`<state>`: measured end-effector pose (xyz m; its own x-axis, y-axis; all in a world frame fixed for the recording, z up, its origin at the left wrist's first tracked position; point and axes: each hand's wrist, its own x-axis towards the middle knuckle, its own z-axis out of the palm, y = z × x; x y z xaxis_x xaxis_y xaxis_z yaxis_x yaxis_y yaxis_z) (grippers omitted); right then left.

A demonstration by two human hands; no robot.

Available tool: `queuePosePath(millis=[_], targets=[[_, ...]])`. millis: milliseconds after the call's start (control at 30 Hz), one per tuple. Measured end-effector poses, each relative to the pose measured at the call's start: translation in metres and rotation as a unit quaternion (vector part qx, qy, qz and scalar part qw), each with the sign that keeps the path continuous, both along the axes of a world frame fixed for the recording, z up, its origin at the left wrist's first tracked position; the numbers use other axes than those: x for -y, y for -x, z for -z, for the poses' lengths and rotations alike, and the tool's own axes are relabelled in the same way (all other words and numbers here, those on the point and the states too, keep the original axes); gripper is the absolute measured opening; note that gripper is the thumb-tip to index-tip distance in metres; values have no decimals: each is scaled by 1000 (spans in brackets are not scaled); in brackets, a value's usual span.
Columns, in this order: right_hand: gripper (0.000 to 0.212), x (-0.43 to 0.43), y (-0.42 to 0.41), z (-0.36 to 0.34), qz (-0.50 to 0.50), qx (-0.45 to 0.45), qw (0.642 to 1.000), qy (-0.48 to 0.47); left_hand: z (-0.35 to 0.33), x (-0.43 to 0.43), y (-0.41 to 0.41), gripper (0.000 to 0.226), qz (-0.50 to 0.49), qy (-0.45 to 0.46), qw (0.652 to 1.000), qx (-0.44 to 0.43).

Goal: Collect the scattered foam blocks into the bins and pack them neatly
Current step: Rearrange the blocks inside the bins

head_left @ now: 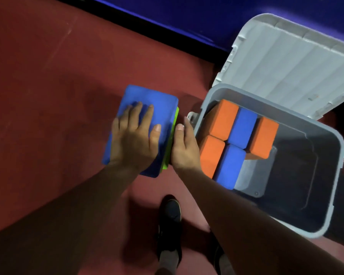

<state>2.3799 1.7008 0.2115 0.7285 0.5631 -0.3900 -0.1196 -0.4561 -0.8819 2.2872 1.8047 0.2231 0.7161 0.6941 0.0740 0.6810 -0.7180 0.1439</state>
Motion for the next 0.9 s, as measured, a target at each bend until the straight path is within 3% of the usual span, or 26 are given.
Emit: queuePosePath(millis=[100,267,433,533,600,633,767,900], targets=[[53,-5,19,4,-9,-21,1000,5,4,-11,31,63,-67,46,995,-63],[58,-7,42,13,-4,-56,998,26,12,-9,57,73,-122,213,968,-55],[60,2,29,0,24,-54,998,-18,8,10,43,78,-102,172,977,-70],[68,23,1,-13,60,-20,996,-57,2,16,9,73,26,152,982,-111],[70,43,-24,-21,81,-21,994,-66,-4,29,-20,60,59,126,990,-22],[69,54,-37,-27,89,-29,993,-74,-13,38,-38,64,59,125,990,13],[50,112,-94,-52,198,-58,972,-114,-29,91,-108,94,93,265,958,52],[47,182,-132,-76,302,8,948,-102,-41,168,-162,104,119,398,906,83]])
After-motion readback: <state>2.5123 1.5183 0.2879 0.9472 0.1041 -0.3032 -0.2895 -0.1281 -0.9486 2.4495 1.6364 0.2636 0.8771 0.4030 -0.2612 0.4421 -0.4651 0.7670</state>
